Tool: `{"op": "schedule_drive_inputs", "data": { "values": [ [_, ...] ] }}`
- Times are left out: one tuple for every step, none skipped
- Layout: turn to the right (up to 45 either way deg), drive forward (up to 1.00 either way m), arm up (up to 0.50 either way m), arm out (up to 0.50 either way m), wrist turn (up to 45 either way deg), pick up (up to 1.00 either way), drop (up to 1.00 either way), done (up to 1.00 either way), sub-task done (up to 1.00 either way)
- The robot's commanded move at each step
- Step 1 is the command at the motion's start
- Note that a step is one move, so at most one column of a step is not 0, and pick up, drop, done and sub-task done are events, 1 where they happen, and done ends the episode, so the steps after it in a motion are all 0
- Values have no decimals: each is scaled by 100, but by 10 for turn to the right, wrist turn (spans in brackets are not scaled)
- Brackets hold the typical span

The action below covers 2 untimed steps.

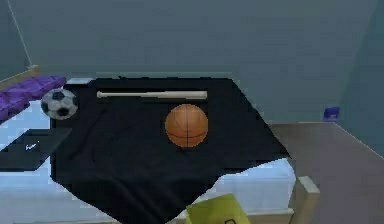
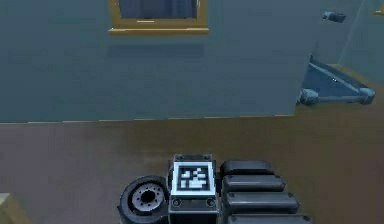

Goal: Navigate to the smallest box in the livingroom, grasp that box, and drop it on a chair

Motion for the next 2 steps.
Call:
{"op": "schedule_drive_inputs", "data": {
  "values": [
    [450, 0, 0, 0, 0, 0, 0, 0, 0],
    [90, 0, 0, 0, 0, 0, 0, 0, 0]
  ]
}}
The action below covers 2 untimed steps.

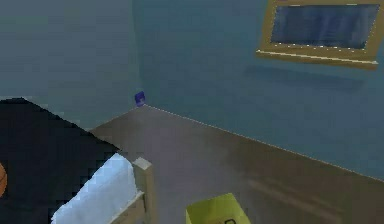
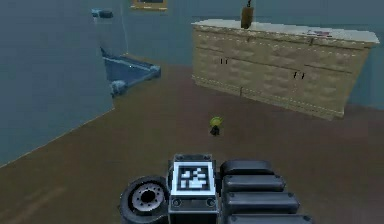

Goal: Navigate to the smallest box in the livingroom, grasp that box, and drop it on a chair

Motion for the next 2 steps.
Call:
{"op": "schedule_drive_inputs", "data": {
  "values": [
    [-450, 0, 0, 0, 0, 0, 0, 0, 0],
    [-450, 0, 0, 0, 0, 0, 0, 0, 0]
  ]
}}
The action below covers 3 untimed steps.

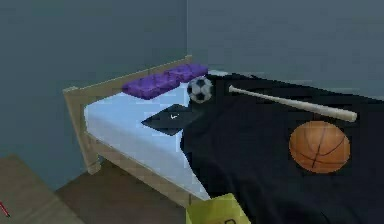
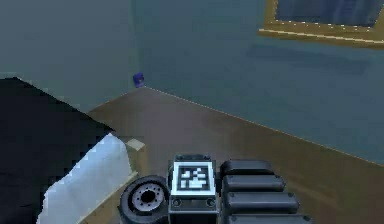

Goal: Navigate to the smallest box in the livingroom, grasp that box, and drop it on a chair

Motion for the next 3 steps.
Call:
{"op": "schedule_drive_inputs", "data": {
  "values": [
    [-450, 0, 0, 0, 0, 0, 0, 0, 0],
    [-240, 0, 0, 0, 0, 0, 0, 0, 0],
    [450, 0, 0, 0, 0, 0, 0, 0, 0]
  ]
}}
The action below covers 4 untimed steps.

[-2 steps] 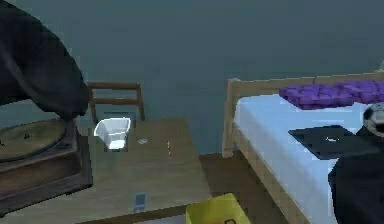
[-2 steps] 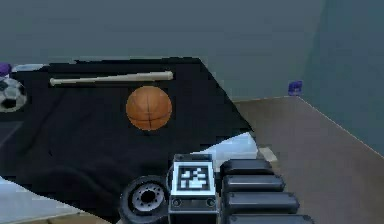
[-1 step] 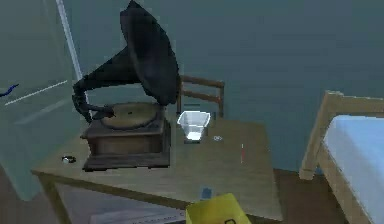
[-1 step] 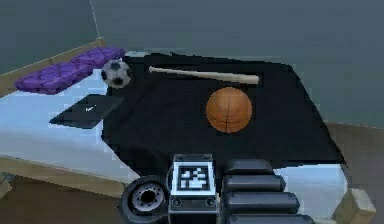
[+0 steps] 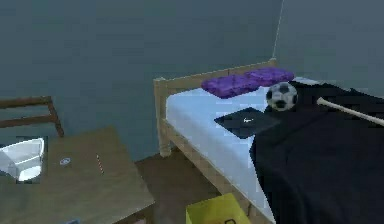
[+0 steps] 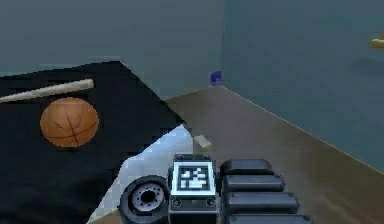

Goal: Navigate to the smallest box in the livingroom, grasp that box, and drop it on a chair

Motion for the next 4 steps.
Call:
{"op": "schedule_drive_inputs", "data": {
  "values": [
    [450, 0, 0, 0, 0, 0, 0, 0, 0],
    [450, 0, 0, 0, 0, 0, 0, 0, 0],
    [390, 0, 0, 0, 0, 0, 0, 0, 0],
    [450, 0, 0, 0, 0, 0, 0, 0, 0]
  ]
}}
